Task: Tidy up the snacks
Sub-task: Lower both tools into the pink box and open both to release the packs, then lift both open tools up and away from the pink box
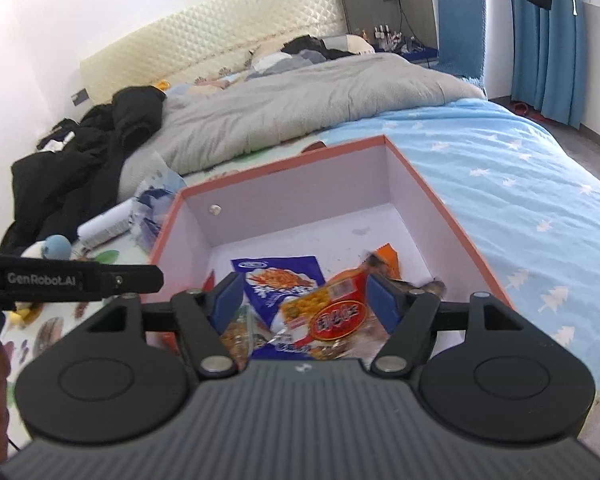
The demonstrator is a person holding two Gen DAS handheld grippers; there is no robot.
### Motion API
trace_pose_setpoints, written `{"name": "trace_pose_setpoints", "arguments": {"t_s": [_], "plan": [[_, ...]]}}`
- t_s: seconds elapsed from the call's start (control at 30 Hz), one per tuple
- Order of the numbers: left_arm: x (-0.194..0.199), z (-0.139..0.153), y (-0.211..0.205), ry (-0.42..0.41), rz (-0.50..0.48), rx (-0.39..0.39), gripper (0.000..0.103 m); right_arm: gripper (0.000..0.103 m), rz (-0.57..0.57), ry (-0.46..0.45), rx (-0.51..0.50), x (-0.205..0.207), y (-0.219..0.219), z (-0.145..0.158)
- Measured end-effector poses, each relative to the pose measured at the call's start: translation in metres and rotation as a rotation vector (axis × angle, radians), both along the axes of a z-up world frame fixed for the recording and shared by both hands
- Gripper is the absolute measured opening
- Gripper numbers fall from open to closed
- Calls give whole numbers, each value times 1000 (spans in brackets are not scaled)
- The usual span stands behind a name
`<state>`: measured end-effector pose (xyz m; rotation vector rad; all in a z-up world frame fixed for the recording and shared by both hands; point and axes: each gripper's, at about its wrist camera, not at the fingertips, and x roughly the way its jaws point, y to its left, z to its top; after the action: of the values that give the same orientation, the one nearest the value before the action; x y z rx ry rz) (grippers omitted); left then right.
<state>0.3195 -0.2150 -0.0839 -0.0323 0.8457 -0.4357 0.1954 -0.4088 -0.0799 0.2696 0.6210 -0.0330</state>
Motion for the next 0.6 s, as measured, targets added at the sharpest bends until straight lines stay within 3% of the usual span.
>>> {"name": "trace_pose_setpoints", "arguments": {"t_s": [0.6], "plan": [[-131,60,66,-103,52,-27,51,70,53,-105,18,-103,57,49]]}}
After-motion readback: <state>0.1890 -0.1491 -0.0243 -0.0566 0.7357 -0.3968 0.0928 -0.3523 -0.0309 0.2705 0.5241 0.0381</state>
